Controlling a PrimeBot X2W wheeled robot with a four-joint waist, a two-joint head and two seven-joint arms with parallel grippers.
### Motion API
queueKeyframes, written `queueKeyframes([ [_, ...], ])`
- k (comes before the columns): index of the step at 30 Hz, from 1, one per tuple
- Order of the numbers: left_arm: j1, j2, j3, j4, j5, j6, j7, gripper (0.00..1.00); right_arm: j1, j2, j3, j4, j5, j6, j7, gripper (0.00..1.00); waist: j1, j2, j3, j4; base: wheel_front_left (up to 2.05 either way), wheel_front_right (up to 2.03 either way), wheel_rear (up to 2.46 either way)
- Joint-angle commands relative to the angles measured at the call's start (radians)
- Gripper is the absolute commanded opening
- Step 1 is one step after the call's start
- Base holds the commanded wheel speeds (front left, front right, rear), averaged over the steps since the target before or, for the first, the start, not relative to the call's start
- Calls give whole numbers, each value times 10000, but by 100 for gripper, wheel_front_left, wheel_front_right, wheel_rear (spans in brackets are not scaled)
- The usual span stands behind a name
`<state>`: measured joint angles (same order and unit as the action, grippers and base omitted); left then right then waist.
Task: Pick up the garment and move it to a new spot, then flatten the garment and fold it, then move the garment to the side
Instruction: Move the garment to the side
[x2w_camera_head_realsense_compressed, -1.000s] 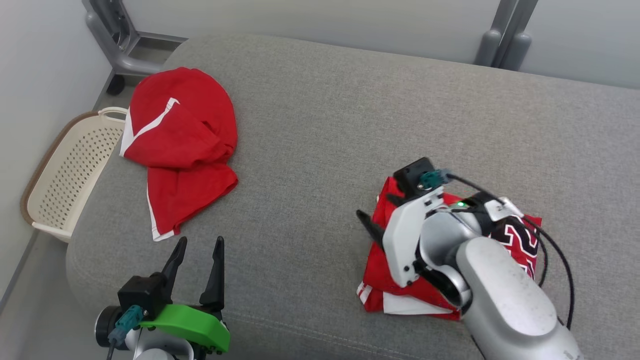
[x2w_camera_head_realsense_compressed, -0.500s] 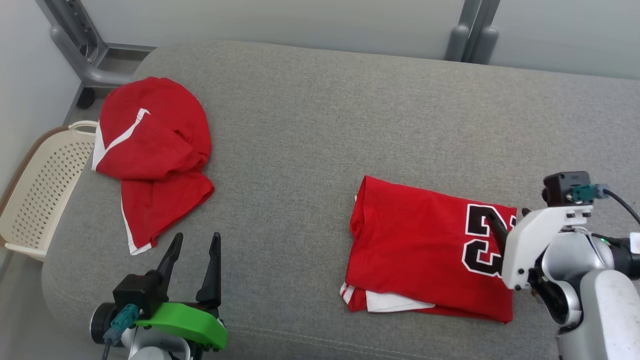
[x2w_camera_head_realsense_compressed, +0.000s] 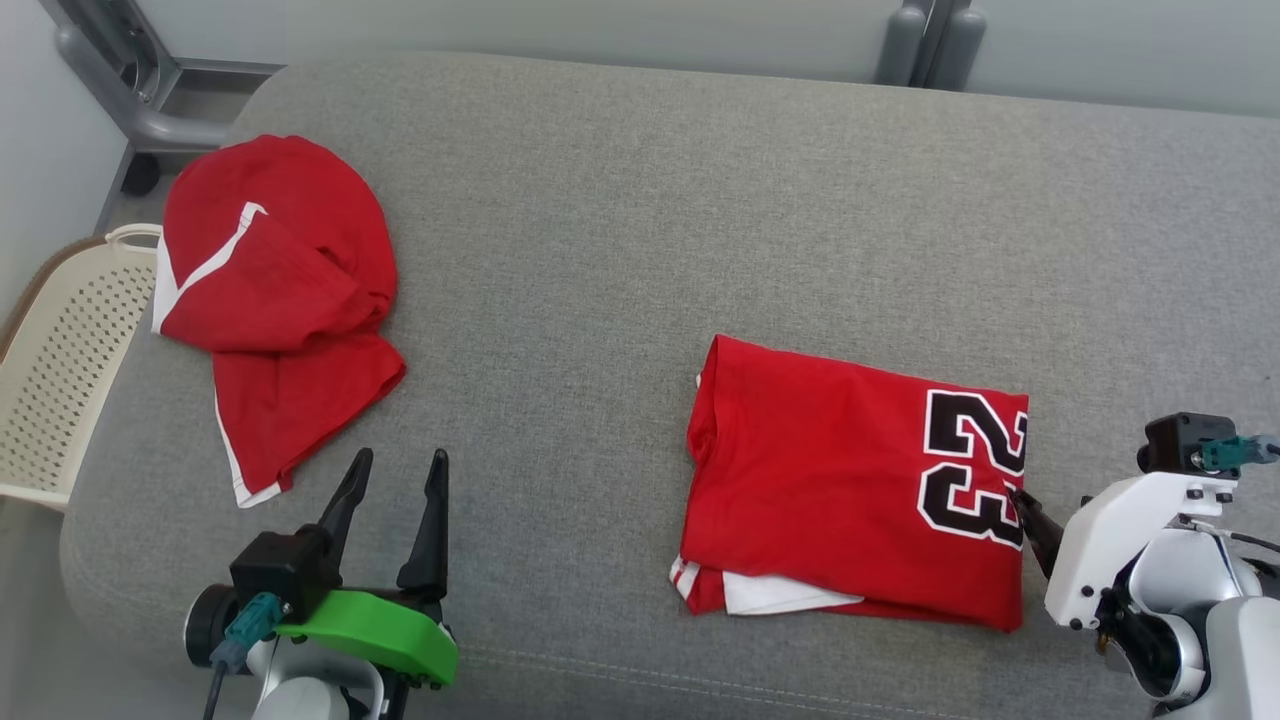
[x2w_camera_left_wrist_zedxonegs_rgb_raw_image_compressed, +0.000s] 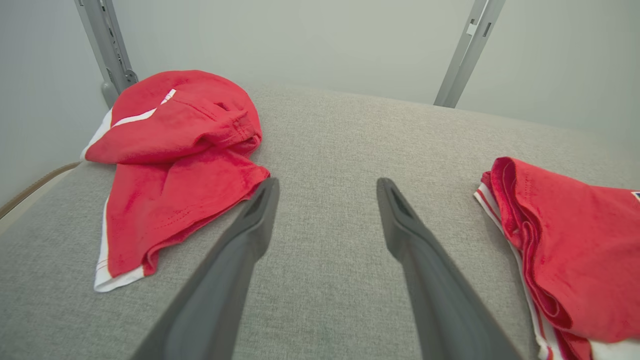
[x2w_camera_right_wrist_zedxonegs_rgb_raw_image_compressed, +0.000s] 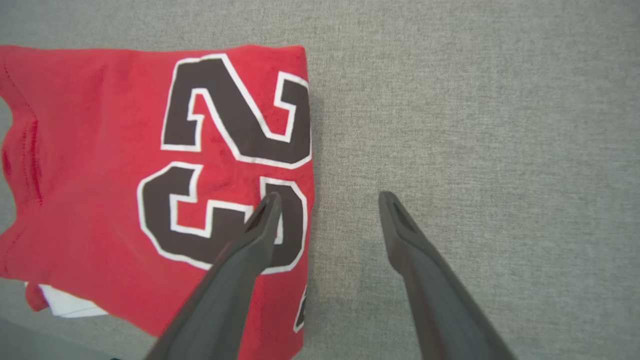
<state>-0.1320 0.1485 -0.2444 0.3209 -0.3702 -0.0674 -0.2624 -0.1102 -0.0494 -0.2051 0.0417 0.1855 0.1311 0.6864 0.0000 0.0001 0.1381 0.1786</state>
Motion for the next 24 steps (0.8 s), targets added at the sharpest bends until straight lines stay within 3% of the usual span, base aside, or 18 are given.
queueKeyframes([
  [1,-145,60,-45,19,-3,-31,-22,100,-127,-25,-82,259,379,-6,-229,100,0,-1,89,68,0,0,0],
  [15,-252,77,-234,184,-49,-78,-22,100,-447,-8,69,1989,816,-6,-821,100,0,-1,197,493,0,0,0],
  [16,-246,81,-246,194,-45,-83,-22,100,-473,-1,72,2105,829,-5,-834,68,0,-1,186,518,0,0,0],
  [17,-236,87,-255,200,-46,-85,-22,100,-495,2,75,2219,830,-5,-853,42,0,-1,170,539,0,0,0],
  [18,-219,91,-263,208,-55,-85,-22,100,-525,2,68,2322,833,-5,-879,0,0,-1,150,558,0,0,0],
  [24,-87,102,-291,151,-94,24,-23,100,-934,-34,12,2642,498,-11,-1196,0,0,-1,55,572,0,0,0],
])
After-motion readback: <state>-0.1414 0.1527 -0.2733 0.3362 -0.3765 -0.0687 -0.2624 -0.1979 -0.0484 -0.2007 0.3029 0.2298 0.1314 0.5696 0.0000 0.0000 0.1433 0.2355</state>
